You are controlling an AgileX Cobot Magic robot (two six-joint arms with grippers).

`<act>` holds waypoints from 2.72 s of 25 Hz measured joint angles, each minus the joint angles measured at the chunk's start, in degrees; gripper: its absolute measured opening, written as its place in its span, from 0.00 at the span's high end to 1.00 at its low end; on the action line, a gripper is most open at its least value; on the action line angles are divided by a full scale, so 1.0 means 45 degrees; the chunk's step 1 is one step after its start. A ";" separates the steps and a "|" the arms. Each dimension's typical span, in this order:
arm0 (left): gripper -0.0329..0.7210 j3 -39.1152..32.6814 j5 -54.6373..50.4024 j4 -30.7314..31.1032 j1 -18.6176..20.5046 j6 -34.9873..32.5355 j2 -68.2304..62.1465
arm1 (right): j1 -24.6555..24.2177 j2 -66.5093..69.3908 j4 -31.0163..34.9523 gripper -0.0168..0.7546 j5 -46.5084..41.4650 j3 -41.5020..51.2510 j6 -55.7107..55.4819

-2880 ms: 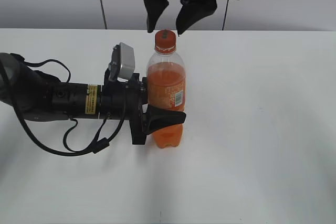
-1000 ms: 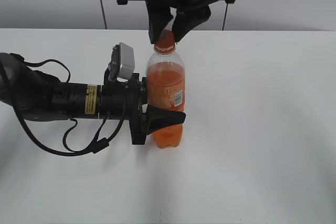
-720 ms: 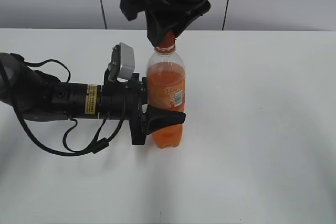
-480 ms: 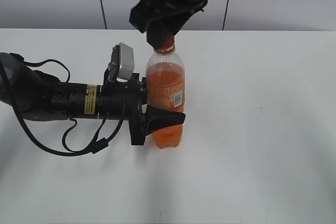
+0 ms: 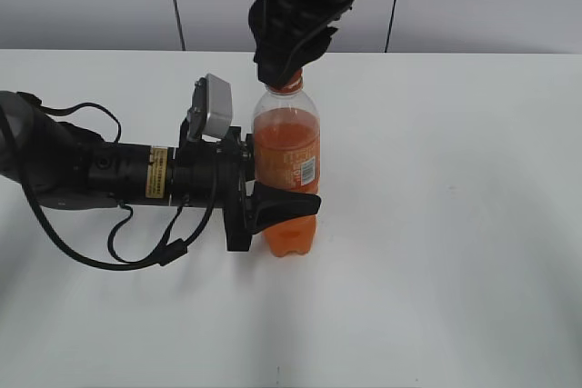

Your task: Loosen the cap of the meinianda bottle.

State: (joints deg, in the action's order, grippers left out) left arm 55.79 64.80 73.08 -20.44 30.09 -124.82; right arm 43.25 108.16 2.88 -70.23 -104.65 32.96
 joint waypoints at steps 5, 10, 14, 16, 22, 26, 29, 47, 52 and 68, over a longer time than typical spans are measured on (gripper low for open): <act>0.41 0.0000 0.0010 0.0000 0.0000 0.0011 0.0000 | 0.0000 -0.0012 0.0015 0.63 0.0000 0.0000 0.1353; 0.41 0.0000 0.0010 0.0020 0.0000 0.0023 0.0000 | 0.0000 -0.0012 0.0074 0.63 0.0000 0.0000 0.2218; 0.41 0.0000 0.0111 0.0159 0.0025 0.0023 0.0000 | 0.0000 -0.0012 0.0296 0.63 -0.0012 0.0000 0.2813; 0.41 0.0000 0.0126 0.0251 0.0048 0.0023 0.0000 | 0.0000 -0.0012 0.0351 0.63 -0.0012 0.0000 0.2995; 0.41 0.0024 0.0176 0.0408 0.0064 0.0011 0.0000 | 0.0000 -0.0072 0.0456 0.63 -0.0125 0.0000 0.3070; 0.41 0.0024 0.0190 0.0469 0.0064 -0.0026 0.0000 | 0.0000 -0.0410 0.0814 0.63 -0.0085 -0.0012 0.3105; 0.41 0.0024 0.0190 0.0469 0.0064 -0.0026 0.0000 | 0.0000 -0.0650 0.0887 0.63 -0.0076 -0.0022 0.3115; 0.41 0.0024 0.0190 0.0479 0.0064 -0.0026 0.0000 | -0.1990 -0.1324 0.0503 0.63 -0.0059 0.0034 -0.2978; 0.41 0.0024 0.0187 0.0479 0.0064 -0.0026 0.0000 | -0.4645 -0.1621 0.1749 0.63 0.0408 0.1780 -0.3668; 0.41 0.0024 0.0191 0.0468 0.0064 -0.0026 0.0000 | -0.8822 -0.3195 0.2511 0.63 0.8875 1.1253 -0.4786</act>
State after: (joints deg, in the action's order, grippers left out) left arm 55.89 65.66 75.19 -20.15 29.97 -124.82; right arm 3.55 93.78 14.18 -30.30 -54.02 11.43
